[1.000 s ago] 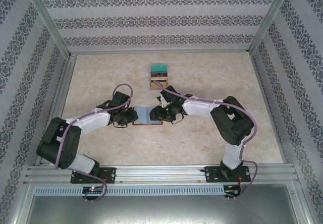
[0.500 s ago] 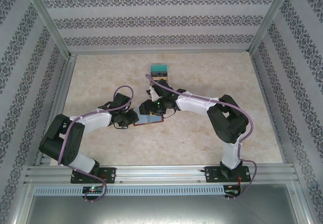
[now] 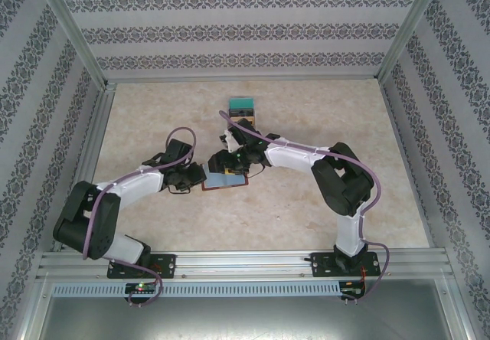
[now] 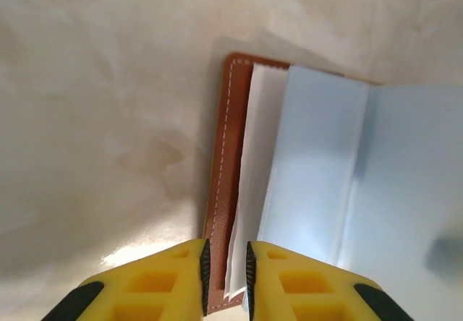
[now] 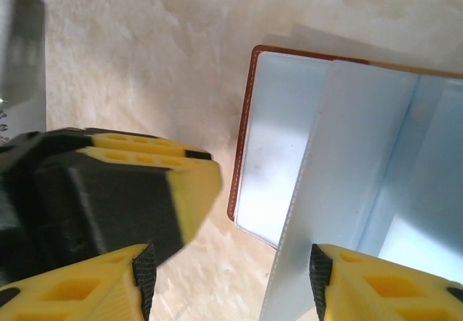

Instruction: Take the credit cards out of the card holder

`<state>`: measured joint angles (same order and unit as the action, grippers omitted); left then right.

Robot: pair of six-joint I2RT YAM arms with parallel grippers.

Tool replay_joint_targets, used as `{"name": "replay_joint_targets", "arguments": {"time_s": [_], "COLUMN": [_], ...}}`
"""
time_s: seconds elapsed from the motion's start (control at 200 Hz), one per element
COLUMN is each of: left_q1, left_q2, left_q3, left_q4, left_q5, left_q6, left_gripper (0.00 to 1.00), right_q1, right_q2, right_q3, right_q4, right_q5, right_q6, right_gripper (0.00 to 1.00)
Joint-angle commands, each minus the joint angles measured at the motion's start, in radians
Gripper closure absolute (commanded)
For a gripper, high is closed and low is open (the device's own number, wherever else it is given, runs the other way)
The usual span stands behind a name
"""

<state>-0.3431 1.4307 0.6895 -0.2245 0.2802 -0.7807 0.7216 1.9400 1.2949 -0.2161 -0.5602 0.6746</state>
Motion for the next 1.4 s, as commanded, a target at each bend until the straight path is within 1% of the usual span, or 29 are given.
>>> {"name": "replay_joint_targets", "arguments": {"time_s": [0.0, 0.055, 0.115, 0.175, 0.22, 0.25, 0.305, 0.325, 0.36, 0.425, 0.53, 0.63, 0.674, 0.744, 0.799, 0.839, 0.869, 0.934, 0.984, 1.074, 1.129, 1.194, 1.274, 1.339, 1.394], "left_q1": [0.028, 0.038, 0.054, 0.066, 0.077, 0.083, 0.096, 0.100, 0.106, 0.111, 0.115, 0.115, 0.116, 0.118, 0.120, 0.127, 0.134, 0.154, 0.174, 0.228, 0.258, 0.278, 0.300, 0.316, 0.341], "left_q2": [-0.060, -0.086, -0.112, -0.144, -0.166, -0.181, -0.210, -0.221, -0.239, -0.273, -0.322, -0.368, -0.394, -0.426, -0.438, -0.440, -0.439, -0.420, -0.381, -0.273, -0.213, -0.147, -0.065, 0.005, 0.049], "left_q3": [0.033, 0.049, 0.068, 0.087, 0.105, 0.117, 0.140, 0.148, 0.163, 0.189, 0.204, 0.158, 0.126, 0.057, -0.002, -0.043, -0.075, -0.130, -0.149, -0.141, -0.137, -0.151, -0.165, -0.167, -0.172], "left_q4": [-0.091, -0.120, -0.150, -0.185, -0.211, -0.228, -0.258, -0.268, -0.284, -0.311, -0.327, -0.259, -0.206, -0.076, 0.024, 0.099, 0.164, 0.289, 0.352, 0.410, 0.457, 0.571, 0.694, 0.765, 0.794], "left_q5": [-0.031, -0.037, -0.045, -0.059, -0.074, -0.085, -0.106, -0.114, -0.136, -0.204, -0.374, -0.583, -0.663, -0.731, -0.847, -0.894, -0.889, -0.829, -0.821, -0.827, -0.759, -0.705, -0.627, -0.601, -0.548], "left_q6": [0.044, 0.056, 0.069, 0.086, 0.101, 0.109, 0.127, 0.135, 0.147, 0.169, 0.196, 0.233, 0.274, 0.412, 0.433, 0.465, 0.515, 0.638, 0.679, 0.647, 0.648, 0.647, 0.663, 0.674, 0.659], "left_gripper": [0.76, 0.73, 0.67, 0.59, 0.49, 0.43, 0.34, 0.30, 0.18, 0.00, 0.01, 0.01, 0.01, 0.01, 0.01, 0.01, 0.01, 0.01, 0.01, 0.01, 0.01, 0.01, 0.01, 0.01, 0.01], "right_q1": [-0.026, -0.041, -0.058, -0.080, -0.096, -0.108, -0.133, -0.143, -0.162, -0.200, -0.260, -0.315, -0.340, -0.376, -0.393, -0.407, -0.420, -0.456, -0.493, -0.564, -0.600, -0.628, -0.647, -0.655, -0.658], "right_q2": [-0.060, -0.083, -0.113, -0.150, -0.181, -0.206, -0.253, -0.272, -0.306, -0.376, -0.500, -0.610, -0.649, -0.705, -0.738, -0.757, -0.771, -0.788, -0.787, -0.766, -0.750, -0.725, -0.683, -0.638, -0.602], "right_q3": [-0.024, -0.039, -0.059, -0.081, -0.097, -0.109, -0.135, -0.146, -0.164, -0.202, -0.259, -0.324, -0.352, -0.397, -0.434, -0.458, -0.479, -0.535, -0.566, -0.610, -0.649, -0.691, -0.727, -0.746, -0.752], "right_q4": [-0.016, -0.021, -0.030, -0.044, -0.057, -0.064, -0.074, -0.078, -0.083, -0.094, -0.114, -0.105, -0.095, -0.074, -0.046, -0.024, 0.000, 0.078, 0.121, 0.199, 0.278, 0.393, 0.523, 0.620, 0.683], "right_q5": [0.029, 0.038, 0.053, 0.073, 0.088, 0.097, 0.117, 0.124, 0.139, 0.172, 0.289, 0.447, 0.517, 0.609, 0.713, 0.772, 0.797, 0.853, 0.889, 0.936, 0.930, 0.921, 0.878, 0.847, 0.832], "right_q6": [-0.023, -0.028, -0.039, -0.052, -0.066, -0.075, -0.091, -0.096, -0.108, -0.128, -0.174, -0.216, -0.242, -0.318, -0.379, -0.423, -0.461, -0.533, -0.556, -0.585, -0.599, -0.608, -0.606, -0.620, -0.631], "right_gripper": [0.39, 0.38, 0.37, 0.35, 0.34, 0.29, 0.21, 0.15, 0.03, 0.02, 0.02, 0.02, 0.02, 0.02, 0.02, 0.02, 0.02, 0.02, 0.02, 0.02, 0.02, 0.02, 0.02, 0.02, 0.02]}}
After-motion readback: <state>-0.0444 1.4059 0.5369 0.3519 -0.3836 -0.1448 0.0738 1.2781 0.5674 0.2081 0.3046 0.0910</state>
